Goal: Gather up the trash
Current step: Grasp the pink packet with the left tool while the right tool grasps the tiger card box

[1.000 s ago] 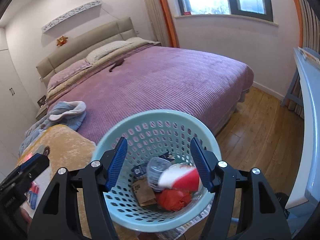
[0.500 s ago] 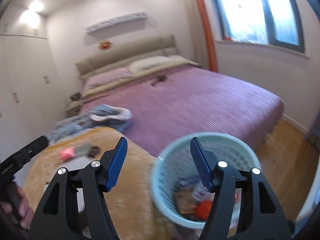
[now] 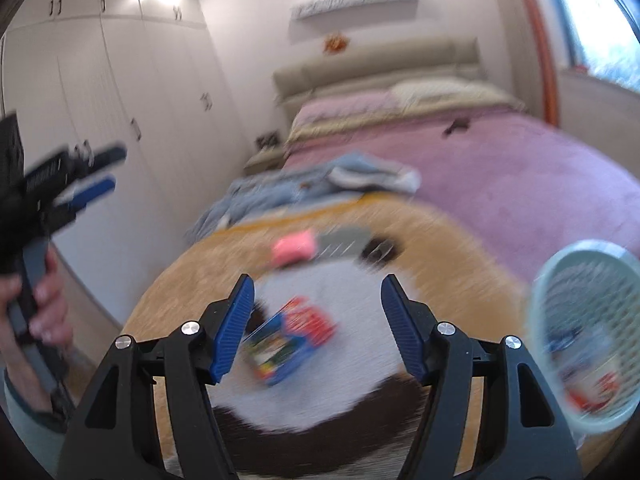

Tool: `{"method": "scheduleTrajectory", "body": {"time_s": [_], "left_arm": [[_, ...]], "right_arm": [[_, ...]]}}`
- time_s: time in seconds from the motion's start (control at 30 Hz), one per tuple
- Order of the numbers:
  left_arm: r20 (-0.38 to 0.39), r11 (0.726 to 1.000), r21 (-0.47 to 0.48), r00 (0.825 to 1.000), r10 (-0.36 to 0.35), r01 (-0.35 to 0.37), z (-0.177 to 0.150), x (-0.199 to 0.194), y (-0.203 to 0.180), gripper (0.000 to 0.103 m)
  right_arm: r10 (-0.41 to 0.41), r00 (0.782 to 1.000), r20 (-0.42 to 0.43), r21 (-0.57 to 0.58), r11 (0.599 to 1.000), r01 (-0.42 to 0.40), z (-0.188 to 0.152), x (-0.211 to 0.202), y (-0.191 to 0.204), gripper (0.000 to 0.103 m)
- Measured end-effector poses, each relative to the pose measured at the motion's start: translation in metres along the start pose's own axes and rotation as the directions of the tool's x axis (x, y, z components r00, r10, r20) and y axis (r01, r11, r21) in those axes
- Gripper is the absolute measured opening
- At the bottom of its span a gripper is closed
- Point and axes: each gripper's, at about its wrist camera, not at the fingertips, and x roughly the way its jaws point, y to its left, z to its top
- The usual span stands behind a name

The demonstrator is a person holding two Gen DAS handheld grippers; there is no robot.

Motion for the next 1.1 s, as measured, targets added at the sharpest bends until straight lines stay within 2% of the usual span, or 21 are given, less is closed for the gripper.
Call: {"method": "scheduleTrajectory", "body": {"time_s": [0.13,0.2,0.43,0.5,0.63,0.87,1.1], "left_arm": [[-0.065,0.999,0.049,0.998,0.022,-0.019,-0.004,0.029,0.019,0.067],[-0.110,0.998,0.061,0.994,0.005,0.002,-0.015,0.050,0.023,0.067],[-0.207,0.998,0.038,0.977,-0.043,0.052,-0.042,0.112,0.035,0.067],[-0.237,0.995,0.015,0.967,-0.088,0.094,-0.046,0.128,0.037,0.067],[-0.289,0.988,0.002,0.946,-0.145,0.152,-0.052,0.151,0.032,0.067],[-0.350,0.978,0.027,0.918,-0.187,0.209,-0.066,0.175,0.007,0.073],[-0.429,0.976,0.105,0.895,-0.127,0.189,-0.085,0.208,-0.023,0.077]], "right_arm": [[-0.068,0.989,-0.133,0.027,0.997,0.072,-0.023,0.043,0.023,0.072],[-0.091,0.979,-0.185,0.042,0.994,0.100,-0.033,0.060,0.028,0.075],[-0.140,0.952,-0.273,0.072,0.984,0.165,-0.053,0.100,0.045,0.081],[-0.187,0.937,-0.294,0.063,0.975,0.214,-0.055,0.111,0.050,0.081],[-0.236,0.929,-0.286,0.038,0.966,0.258,-0.053,0.121,0.053,0.082],[-0.232,0.933,-0.276,0.034,0.967,0.251,-0.046,0.115,0.032,0.073],[-0.231,0.936,-0.267,0.065,0.964,0.256,-0.036,0.101,-0.006,0.070]]}}
